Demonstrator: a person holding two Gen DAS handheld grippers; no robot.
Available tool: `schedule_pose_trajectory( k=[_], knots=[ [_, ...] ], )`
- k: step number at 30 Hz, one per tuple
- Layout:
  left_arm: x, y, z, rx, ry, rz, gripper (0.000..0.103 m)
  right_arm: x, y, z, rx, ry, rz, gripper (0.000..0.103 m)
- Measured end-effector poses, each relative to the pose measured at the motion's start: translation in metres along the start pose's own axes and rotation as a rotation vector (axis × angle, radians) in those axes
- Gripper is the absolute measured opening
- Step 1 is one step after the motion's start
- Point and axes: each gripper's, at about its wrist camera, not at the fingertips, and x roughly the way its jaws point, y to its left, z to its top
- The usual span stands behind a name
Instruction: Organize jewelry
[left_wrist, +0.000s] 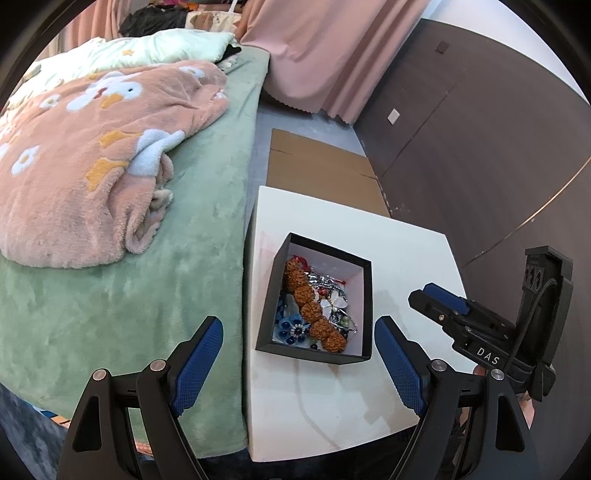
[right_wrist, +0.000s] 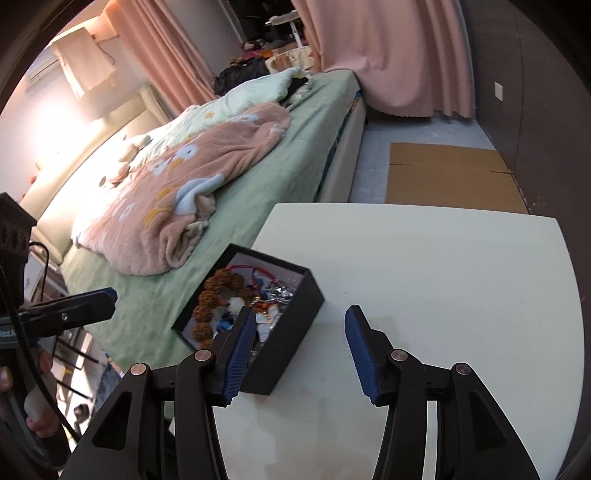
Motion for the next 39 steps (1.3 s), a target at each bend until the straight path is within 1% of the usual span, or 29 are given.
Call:
schedule_pose_trajectory(
  k=[9,16,29,39],
  knots=[
    [0.006,-0.002,0.000,0.005,0.011,0.002,0.085,0.006,-0.007,-0.001,0.004,0.031,-0.086,0.051],
    [0.006,0.000,0.000,-0.003,0.011,0.000,0.085,0.011,-0.011,-0.004,0.008,0.054,-0.120,0.051],
    [0.004,0.006,0.001,-0.013,0.008,0.003,0.085,0.017,-0.015,-0.007,0.022,0.086,-0.131,0.051],
    [0.005,0.000,0.000,0.002,0.009,-0.001,0.085,0.016,-0.016,-0.007,0.030,0.086,-0.128,0.051]
  ],
)
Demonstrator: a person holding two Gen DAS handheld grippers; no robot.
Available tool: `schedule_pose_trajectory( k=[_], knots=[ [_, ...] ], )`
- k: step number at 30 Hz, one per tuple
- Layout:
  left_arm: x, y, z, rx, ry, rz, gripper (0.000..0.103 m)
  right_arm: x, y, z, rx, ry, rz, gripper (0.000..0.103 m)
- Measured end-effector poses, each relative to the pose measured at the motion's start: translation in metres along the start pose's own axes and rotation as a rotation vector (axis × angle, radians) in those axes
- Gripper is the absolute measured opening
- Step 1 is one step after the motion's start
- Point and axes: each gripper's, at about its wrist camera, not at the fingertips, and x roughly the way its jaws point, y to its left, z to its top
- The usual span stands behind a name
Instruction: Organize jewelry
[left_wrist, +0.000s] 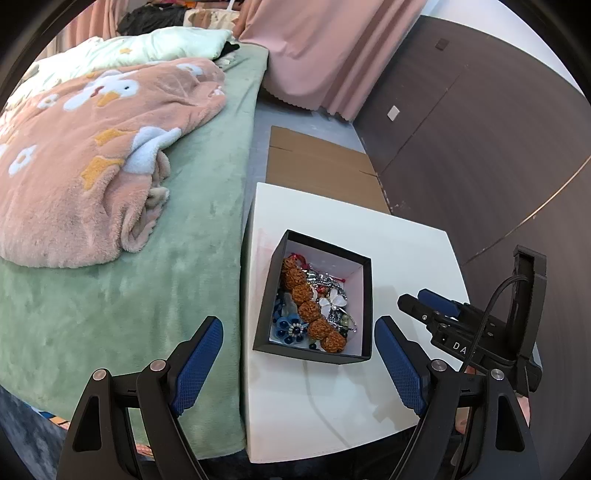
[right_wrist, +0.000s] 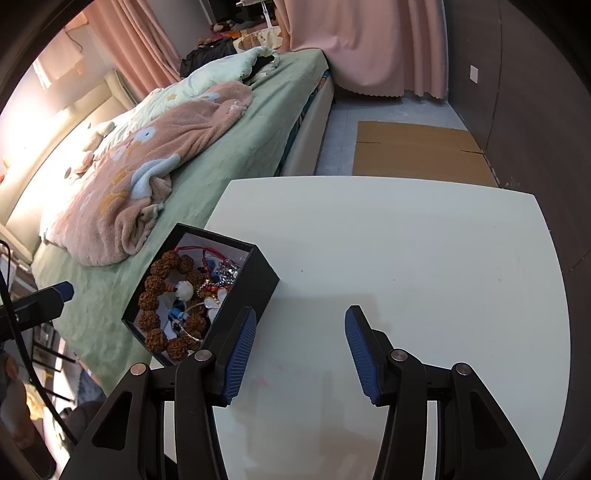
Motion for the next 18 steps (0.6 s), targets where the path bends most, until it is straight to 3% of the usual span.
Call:
schedule_pose_trajectory(
  k=[10,18],
  knots=[
    [-0.009,-0.012,0.001,0.032,-0.035,-0.011,0.085,-0.005,-0.002,0.001,0.012,-0.013,0.021,0.051],
    [-0.023,-0.025,0.002,0.098,-0.125,0.064,0.085,-0.016,-0.001,0.001,0.004,-0.043,0.029,0.051]
  ],
)
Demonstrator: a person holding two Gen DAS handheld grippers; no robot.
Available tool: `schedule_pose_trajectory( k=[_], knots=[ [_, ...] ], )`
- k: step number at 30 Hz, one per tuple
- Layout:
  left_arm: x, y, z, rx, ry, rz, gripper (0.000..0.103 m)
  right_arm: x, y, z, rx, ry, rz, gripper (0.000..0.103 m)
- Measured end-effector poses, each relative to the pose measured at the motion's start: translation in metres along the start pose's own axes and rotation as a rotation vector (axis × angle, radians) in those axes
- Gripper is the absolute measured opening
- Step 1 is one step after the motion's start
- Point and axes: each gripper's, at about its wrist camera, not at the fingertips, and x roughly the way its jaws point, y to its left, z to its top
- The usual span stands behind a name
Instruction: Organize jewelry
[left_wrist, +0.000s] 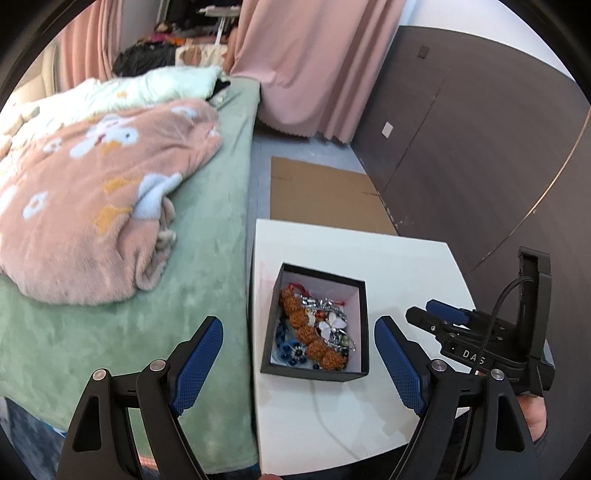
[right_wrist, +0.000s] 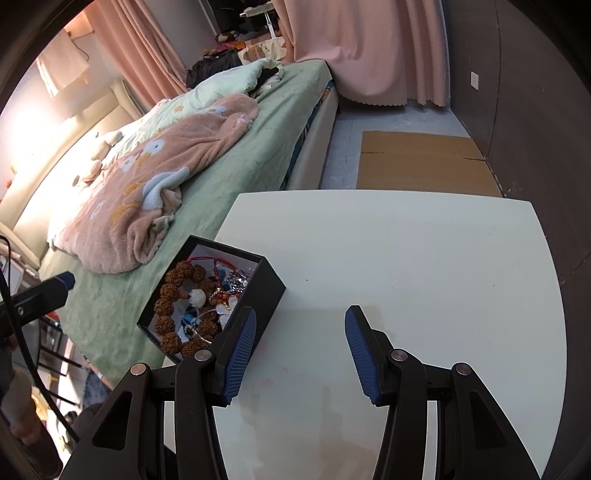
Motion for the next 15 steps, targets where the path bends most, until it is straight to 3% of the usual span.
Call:
schedule_pose_trajectory(
  k=[15],
  knots=[
    [-0.004,-0.005,-0.001,0.024,-0.025,0.006,0.085,-0.017,0.000,-0.001,0.001,-0.033,0.002,0.051]
  ],
)
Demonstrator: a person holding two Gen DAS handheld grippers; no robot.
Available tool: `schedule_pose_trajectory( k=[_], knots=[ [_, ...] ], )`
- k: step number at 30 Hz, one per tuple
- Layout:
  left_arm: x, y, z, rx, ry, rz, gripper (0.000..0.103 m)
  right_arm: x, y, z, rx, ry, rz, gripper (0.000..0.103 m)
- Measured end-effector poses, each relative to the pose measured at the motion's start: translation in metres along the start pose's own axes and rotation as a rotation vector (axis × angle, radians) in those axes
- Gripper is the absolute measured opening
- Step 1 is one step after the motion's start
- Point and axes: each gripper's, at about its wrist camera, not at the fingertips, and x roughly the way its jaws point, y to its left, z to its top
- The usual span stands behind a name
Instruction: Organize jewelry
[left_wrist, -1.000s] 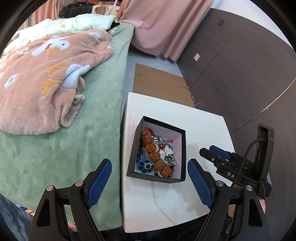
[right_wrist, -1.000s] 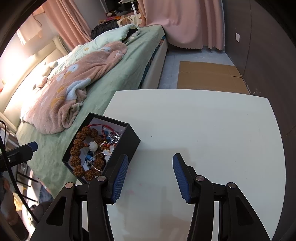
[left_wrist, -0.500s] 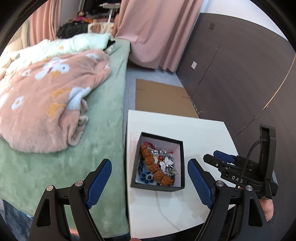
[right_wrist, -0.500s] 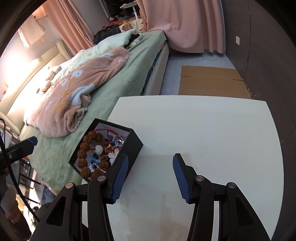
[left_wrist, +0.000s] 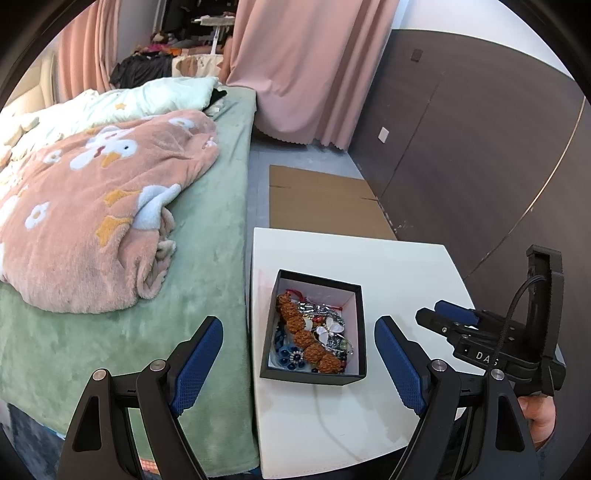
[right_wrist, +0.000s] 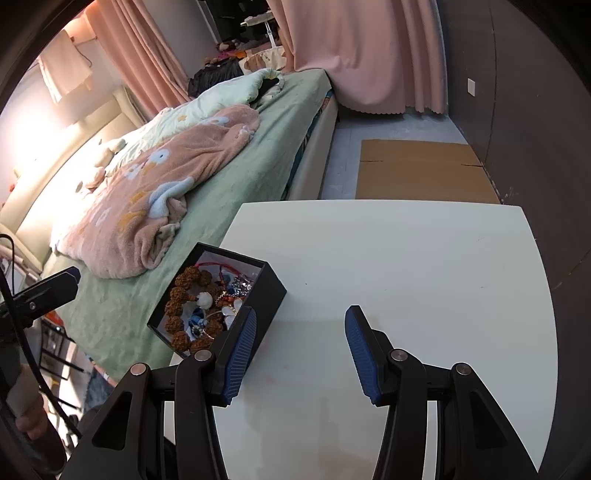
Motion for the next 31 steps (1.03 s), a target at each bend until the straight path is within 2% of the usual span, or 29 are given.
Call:
schedule_pose_trajectory(
  k=[31],
  knots=[
    [-0.022,-0.019,-0.006,0.049,-0.051,0.015,0.085,-0.016,-0.003,-0.006,0.002,-0.026,-0.001,0.051]
  ],
)
